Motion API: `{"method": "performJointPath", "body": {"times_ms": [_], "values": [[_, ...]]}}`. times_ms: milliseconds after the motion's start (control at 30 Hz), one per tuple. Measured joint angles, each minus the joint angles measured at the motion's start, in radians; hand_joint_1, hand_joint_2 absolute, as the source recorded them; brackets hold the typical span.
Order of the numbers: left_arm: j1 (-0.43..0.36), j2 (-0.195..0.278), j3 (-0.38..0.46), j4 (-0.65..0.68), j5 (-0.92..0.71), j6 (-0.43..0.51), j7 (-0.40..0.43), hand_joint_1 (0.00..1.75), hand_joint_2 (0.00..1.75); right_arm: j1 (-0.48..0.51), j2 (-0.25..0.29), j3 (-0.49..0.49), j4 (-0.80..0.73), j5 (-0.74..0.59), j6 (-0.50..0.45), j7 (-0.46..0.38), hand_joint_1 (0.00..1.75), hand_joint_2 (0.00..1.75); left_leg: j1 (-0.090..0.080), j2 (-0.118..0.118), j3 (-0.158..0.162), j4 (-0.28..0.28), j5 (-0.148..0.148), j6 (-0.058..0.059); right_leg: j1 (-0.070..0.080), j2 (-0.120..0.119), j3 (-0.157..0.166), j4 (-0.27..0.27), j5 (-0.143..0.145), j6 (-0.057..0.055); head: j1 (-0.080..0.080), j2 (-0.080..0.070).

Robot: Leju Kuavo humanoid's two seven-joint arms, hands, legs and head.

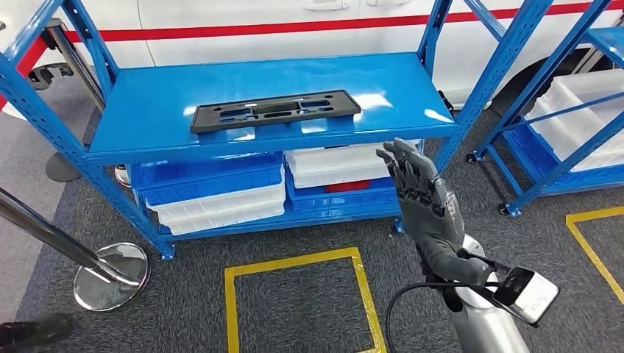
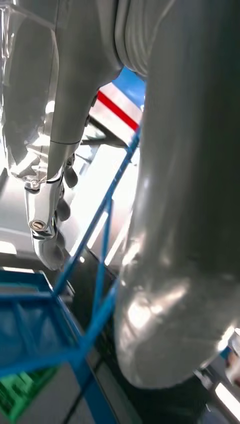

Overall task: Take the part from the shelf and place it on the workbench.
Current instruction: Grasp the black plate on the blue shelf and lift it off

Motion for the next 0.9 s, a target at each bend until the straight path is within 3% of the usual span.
{"method": "performJointPath", "body": {"times_ms": [100, 233, 300, 333, 367, 433, 467, 500, 600, 633, 733, 767, 800, 867, 900], "values": [[-0.001, -0.001, 0.007, 0.001, -0.001, -0.002, -0.002, 0.0, 0.0, 0.0, -0.005, 0.008, -0.017, -0.011, 0.005, 0.0, 0.0, 0.0, -0.003, 0.0, -0.002, -0.002, 0.003, 0.014, -0.005, 0.0, 0.0, -0.002, 0.0, 0.008, 0.0, 0.0], [-0.001, -0.001, 0.007, 0.001, -0.001, -0.002, -0.002, 0.0, 0.0, 0.0, -0.006, 0.009, -0.017, -0.011, 0.005, -0.001, 0.0, 0.0, -0.002, 0.001, -0.002, -0.003, 0.003, 0.016, -0.005, 0.0, 0.0, -0.002, -0.001, 0.009, 0.0, 0.0], [-0.002, -0.001, 0.009, 0.001, -0.001, -0.004, -0.003, 0.0, 0.0, -0.001, -0.012, 0.011, -0.025, -0.013, 0.009, -0.001, 0.0, 0.0, -0.005, 0.001, -0.002, -0.005, 0.004, 0.025, -0.004, -0.004, -0.038, 0.082, -0.051, 0.01, 0.0, 0.0], [-0.004, -0.002, 0.012, 0.002, -0.003, -0.006, -0.003, 0.0, 0.0, -0.001, -0.018, 0.013, -0.029, -0.014, 0.013, -0.001, 0.0, 0.0, -0.012, 0.001, 0.001, -0.005, 0.004, 0.033, 0.001, -0.005, -0.06, 0.124, -0.059, 0.002, 0.0, 0.0], [-0.007, -0.005, 0.014, 0.003, -0.006, -0.008, -0.003, 0.0, 0.0, -0.002, -0.024, 0.015, -0.035, -0.015, 0.016, -0.001, 0.0, 0.0, -0.02, 0.0, 0.004, -0.006, 0.002, 0.041, 0.012, -0.008, -0.065, 0.132, -0.058, -0.014, 0.0, 0.0], [-0.016, -0.012, 0.018, 0.007, -0.014, -0.013, -0.003, 0.0, 0.0, -0.003, -0.032, 0.017, -0.042, -0.013, 0.017, 0.0, 0.0, 0.0, -0.035, -0.001, 0.006, -0.006, -0.003, 0.047, 0.033, -0.011, -0.036, 0.053, -0.007, -0.048, 0.0, 0.0], [-0.019, -0.014, 0.018, 0.008, -0.016, -0.013, -0.002, 0.0, 0.0, -0.004, -0.033, 0.017, -0.046, -0.01, 0.017, 0.0, 0.0, 0.0, -0.035, 0.0, 0.005, -0.006, -0.003, 0.044, 0.039, -0.011, -0.019, 0.013, 0.003, -0.057, 0.0, 0.0], [-0.022, -0.015, 0.018, 0.009, -0.017, -0.014, -0.002, 0.0, 0.0, -0.004, -0.034, 0.017, -0.05, -0.009, 0.017, 0.001, 0.0, 0.0, -0.036, 0.001, 0.004, -0.008, -0.003, 0.04, 0.04, -0.011, -0.018, 0.004, 0.004, -0.057, 0.0, 0.0], [-0.025, -0.015, 0.018, 0.009, -0.017, -0.014, -0.002, 0.0, 0.0, -0.007, -0.035, 0.02, -0.058, -0.005, 0.016, 0.002, 0.0, 0.0, -0.038, 0.0, -0.002, 0.018, -0.021, 0.026, 0.026, -0.01, 0.004, -0.026, 0.013, -0.055, 0.0, 0.0], [-0.025, -0.015, 0.018, 0.009, -0.017, -0.014, -0.002, 0.0, 0.0, -0.008, -0.035, 0.021, -0.059, -0.005, 0.016, 0.002, 0.0, 0.0, -0.036, -0.001, -0.021, 0.059, -0.042, 0.019, 0.021, -0.011, 0.013, -0.035, 0.015, -0.054, 0.0, 0.0], [-0.023, -0.015, 0.018, 0.009, -0.014, -0.014, -0.003, 0.0, 0.0, -0.01, -0.035, 0.027, -0.059, -0.004, 0.017, 0.003, 0.0, 0.0, -0.021, -0.001, -0.12, 0.237, -0.107, -0.001, 0.017, -0.012, 0.019, -0.035, 0.009, -0.054, 0.0, 0.0], [-0.021, -0.014, 0.019, 0.009, -0.012, -0.014, -0.003, 0.0, 0.0, -0.01, -0.035, 0.029, -0.059, -0.004, 0.017, 0.003, 0.0, 0.0, -0.017, -0.001, -0.137, 0.257, -0.102, -0.007, 0.015, -0.011, 0.021, -0.034, 0.006, -0.051, 0.0, 0.0], [-0.02, -0.014, 0.02, 0.009, -0.008, -0.014, -0.004, 0.0, 0.0, -0.01, -0.035, 0.032, -0.059, -0.004, 0.017, 0.003, 0.0, 0.0, -0.012, -0.001, -0.133, 0.238, -0.077, -0.012, 0.011, -0.01, 0.023, -0.03, 0.001, -0.047, 0.0, 0.0], [-0.019, -0.013, 0.024, 0.009, -0.001, -0.014, -0.007, 0.0, 0.0, -0.01, -0.035, 0.038, -0.059, -0.005, 0.018, 0.003, 0.0, 0.0, -0.003, 0.0, -0.082, 0.117, -0.004, -0.023, 0.004, -0.009, 0.03, -0.02, -0.013, -0.035, 0.0, 0.0], [-0.019, -0.013, 0.025, 0.01, 0.002, -0.014, -0.009, 0.0, 0.0, -0.011, -0.035, 0.041, -0.058, -0.006, 0.018, 0.003, 0.0, 0.0, -0.002, -0.001, -0.055, 0.059, 0.018, -0.023, 0.003, -0.008, 0.032, -0.011, -0.022, -0.027, 0.0, 0.0]]}}
